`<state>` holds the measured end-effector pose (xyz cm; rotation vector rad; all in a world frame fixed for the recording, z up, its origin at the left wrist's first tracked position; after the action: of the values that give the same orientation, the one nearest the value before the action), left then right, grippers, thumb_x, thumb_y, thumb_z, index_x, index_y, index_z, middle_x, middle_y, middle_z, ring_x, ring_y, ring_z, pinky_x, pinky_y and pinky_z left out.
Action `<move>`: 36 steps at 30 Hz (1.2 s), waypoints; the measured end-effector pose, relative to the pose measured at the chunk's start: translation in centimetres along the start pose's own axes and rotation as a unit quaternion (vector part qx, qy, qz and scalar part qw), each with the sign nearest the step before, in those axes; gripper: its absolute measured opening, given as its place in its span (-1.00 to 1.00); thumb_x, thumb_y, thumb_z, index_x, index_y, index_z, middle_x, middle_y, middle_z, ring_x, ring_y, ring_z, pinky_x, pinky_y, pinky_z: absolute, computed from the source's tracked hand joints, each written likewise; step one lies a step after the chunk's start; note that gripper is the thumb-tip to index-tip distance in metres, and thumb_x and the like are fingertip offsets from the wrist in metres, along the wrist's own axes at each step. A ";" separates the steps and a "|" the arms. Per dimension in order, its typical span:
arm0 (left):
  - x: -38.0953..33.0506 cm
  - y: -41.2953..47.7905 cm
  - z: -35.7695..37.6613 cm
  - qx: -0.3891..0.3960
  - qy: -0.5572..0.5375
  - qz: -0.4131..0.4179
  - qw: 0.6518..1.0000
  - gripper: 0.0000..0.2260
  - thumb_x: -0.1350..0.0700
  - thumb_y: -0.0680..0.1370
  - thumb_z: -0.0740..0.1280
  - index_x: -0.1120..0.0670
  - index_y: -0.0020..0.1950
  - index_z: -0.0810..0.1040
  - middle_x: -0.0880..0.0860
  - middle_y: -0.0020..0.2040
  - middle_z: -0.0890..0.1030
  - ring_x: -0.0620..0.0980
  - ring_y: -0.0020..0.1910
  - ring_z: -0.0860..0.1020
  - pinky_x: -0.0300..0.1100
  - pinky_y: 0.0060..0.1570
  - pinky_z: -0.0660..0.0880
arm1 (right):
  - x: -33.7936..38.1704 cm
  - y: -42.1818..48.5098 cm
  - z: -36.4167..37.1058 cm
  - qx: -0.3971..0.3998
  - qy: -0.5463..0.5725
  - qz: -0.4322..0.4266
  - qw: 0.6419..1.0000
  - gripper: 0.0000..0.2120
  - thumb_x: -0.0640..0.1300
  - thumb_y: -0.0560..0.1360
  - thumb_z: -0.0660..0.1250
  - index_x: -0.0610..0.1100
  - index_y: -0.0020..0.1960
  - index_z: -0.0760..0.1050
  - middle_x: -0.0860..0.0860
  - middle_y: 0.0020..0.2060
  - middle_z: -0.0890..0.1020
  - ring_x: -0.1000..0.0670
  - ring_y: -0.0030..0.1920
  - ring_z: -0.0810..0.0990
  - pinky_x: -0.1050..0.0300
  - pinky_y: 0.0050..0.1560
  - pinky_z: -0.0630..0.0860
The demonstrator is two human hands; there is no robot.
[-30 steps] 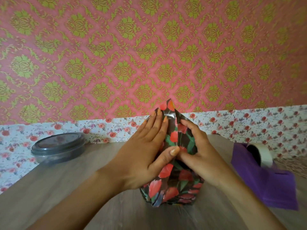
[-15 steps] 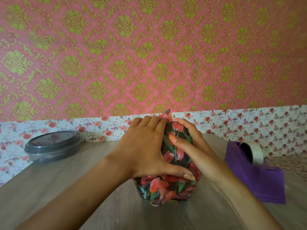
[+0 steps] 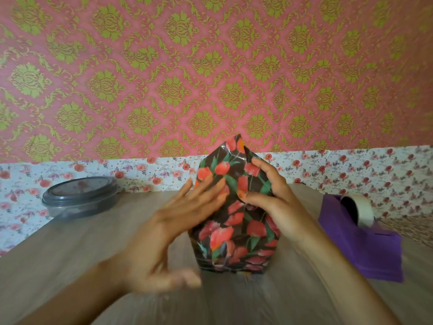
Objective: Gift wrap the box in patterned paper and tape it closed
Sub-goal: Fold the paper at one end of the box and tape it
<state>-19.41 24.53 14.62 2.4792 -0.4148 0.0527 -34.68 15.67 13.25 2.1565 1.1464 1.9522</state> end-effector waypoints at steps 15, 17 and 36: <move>-2.1 -5.4 -0.4 -0.172 -0.046 0.098 0.979 -0.70 0.07 0.65 0.06 0.12 0.29 0.44 0.07 0.30 0.51 -0.03 0.34 0.44 -0.02 0.33 0.36 | 0.1 0.2 0.2 -0.030 -0.059 -0.003 0.998 -0.15 0.29 0.08 0.33 0.26 0.36 0.24 0.04 0.31 0.40 0.03 0.26 0.46 -0.05 0.31 0.39; -2.2 -5.4 -1.0 -0.181 0.045 0.121 0.975 -0.69 0.08 0.66 0.02 0.14 0.31 0.40 0.10 0.33 0.46 -0.01 0.35 0.42 -0.02 0.34 0.33 | 0.1 0.2 0.2 -0.035 -0.067 -0.006 0.997 -0.19 0.24 0.13 0.35 0.25 0.36 0.24 0.04 0.30 0.40 0.03 0.27 0.44 -0.05 0.32 0.38; -2.0 -3.2 -3.1 -0.014 -0.103 0.085 0.991 -0.08 -0.49 0.35 0.06 0.11 0.51 0.13 0.13 0.43 0.38 -0.10 0.45 0.27 -0.28 0.37 0.23 | 1.2 -1.4 -0.1 -0.021 -0.088 -0.019 0.996 -0.35 -0.02 0.43 0.38 0.24 0.42 0.16 0.11 0.34 0.27 0.11 0.33 0.31 0.04 0.36 0.29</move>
<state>-20.12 29.37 15.05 2.4250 -0.7082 -0.1408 -35.49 17.30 13.65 2.2141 1.0994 1.7150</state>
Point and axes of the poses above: each hand's wrist, its own y-axis towards the middle knuckle, its own z-axis out of the palm, x = y × z, the point moved 1 cm from there along y, towards the middle knuckle
